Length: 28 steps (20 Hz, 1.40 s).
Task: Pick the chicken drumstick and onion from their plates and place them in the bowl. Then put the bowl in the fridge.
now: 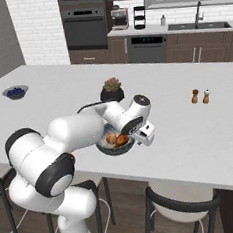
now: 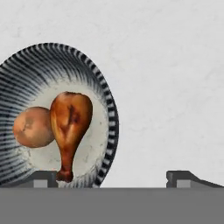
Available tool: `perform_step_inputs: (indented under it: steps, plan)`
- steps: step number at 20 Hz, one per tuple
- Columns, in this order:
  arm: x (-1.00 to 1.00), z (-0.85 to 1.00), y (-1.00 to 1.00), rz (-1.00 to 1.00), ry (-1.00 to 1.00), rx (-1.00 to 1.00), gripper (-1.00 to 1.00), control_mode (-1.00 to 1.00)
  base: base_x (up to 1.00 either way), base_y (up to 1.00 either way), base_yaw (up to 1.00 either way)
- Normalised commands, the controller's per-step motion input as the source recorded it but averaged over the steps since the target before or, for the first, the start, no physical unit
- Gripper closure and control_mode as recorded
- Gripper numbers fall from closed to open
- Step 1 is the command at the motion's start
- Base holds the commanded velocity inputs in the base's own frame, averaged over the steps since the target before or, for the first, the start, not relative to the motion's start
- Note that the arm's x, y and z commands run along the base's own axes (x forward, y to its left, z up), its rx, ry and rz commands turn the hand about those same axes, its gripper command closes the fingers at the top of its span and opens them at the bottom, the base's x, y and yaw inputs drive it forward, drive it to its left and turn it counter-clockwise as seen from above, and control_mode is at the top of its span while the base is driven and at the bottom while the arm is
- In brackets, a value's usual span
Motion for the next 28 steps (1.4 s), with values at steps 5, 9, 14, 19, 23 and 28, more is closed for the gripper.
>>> perform_step_inputs:
  steps: [5, 9, 14, 19, 23, 28]
  plan:
    - [-0.01, -0.68, 0.11, 0.0, 0.1, 0.03, -1.0, -1.0, 0.0, 0.0, 0.0]
    - [0.02, -0.2, 0.16, 0.0, 0.0, 0.04, -1.0, -1.0, 0.0, 0.0, 0.0]
    - [0.04, -0.08, 0.18, 0.0, -0.08, 0.0, -1.0, -1.0, 0.0, 0.0, 0.0]
    - [0.13, -0.45, 0.31, 0.0, -0.01, 0.0, -1.0, -1.0, 0.0, 0.0, 0.0]
    - [0.15, -0.2, 0.19, 0.0, -0.02, 0.01, 1.0, -1.0, 0.0, 0.0, 0.0]
    - [-0.01, 0.0, 0.0, 0.0, 0.0, 0.0, 1.0, -1.0, 0.0, 0.0, 0.0]
